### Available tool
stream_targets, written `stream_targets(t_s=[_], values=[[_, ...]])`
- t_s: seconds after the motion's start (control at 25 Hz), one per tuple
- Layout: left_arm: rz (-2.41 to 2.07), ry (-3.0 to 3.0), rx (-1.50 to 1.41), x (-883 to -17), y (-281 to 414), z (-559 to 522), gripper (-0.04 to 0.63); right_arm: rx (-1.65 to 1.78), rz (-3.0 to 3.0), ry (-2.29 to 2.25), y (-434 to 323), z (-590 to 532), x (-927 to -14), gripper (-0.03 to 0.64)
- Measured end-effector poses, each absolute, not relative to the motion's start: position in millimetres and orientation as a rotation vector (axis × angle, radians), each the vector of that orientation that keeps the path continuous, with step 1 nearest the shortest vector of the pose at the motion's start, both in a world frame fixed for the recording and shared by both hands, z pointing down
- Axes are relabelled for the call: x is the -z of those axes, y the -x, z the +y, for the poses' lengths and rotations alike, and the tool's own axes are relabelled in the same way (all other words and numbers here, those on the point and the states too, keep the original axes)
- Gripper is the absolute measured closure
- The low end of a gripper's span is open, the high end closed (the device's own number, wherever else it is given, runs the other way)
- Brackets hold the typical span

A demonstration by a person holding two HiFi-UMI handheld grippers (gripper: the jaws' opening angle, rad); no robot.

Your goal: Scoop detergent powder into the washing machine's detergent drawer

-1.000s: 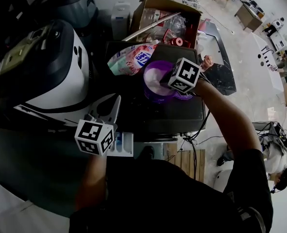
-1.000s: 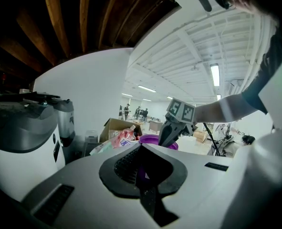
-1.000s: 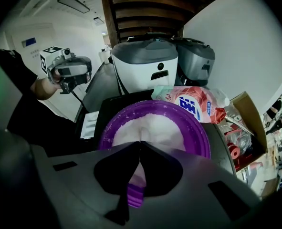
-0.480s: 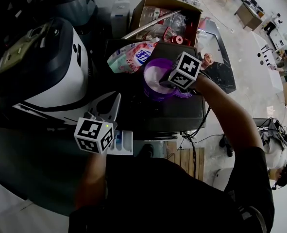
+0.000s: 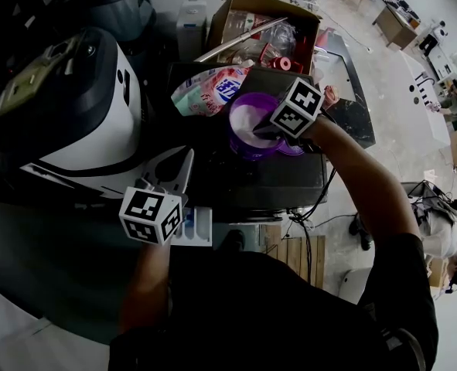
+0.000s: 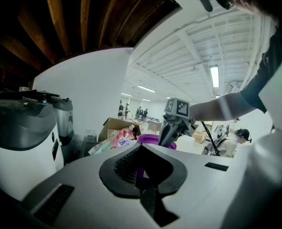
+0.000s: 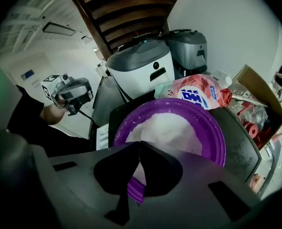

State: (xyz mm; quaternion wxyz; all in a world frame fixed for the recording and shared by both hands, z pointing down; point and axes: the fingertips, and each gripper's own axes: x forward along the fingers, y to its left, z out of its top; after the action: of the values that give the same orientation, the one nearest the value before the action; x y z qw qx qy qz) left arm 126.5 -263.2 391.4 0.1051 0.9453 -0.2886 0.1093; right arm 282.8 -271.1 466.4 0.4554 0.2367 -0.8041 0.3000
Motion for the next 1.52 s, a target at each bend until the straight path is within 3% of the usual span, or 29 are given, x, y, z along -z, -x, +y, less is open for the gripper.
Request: stream_targets(t_s=[1.52], values=[[-0.915, -2.77, -0.353, -387.2, -150.7, -252.1, 0.586, -1.291, -2.513, -0.841, -330.6, -274.0, -417.4, 0.595]])
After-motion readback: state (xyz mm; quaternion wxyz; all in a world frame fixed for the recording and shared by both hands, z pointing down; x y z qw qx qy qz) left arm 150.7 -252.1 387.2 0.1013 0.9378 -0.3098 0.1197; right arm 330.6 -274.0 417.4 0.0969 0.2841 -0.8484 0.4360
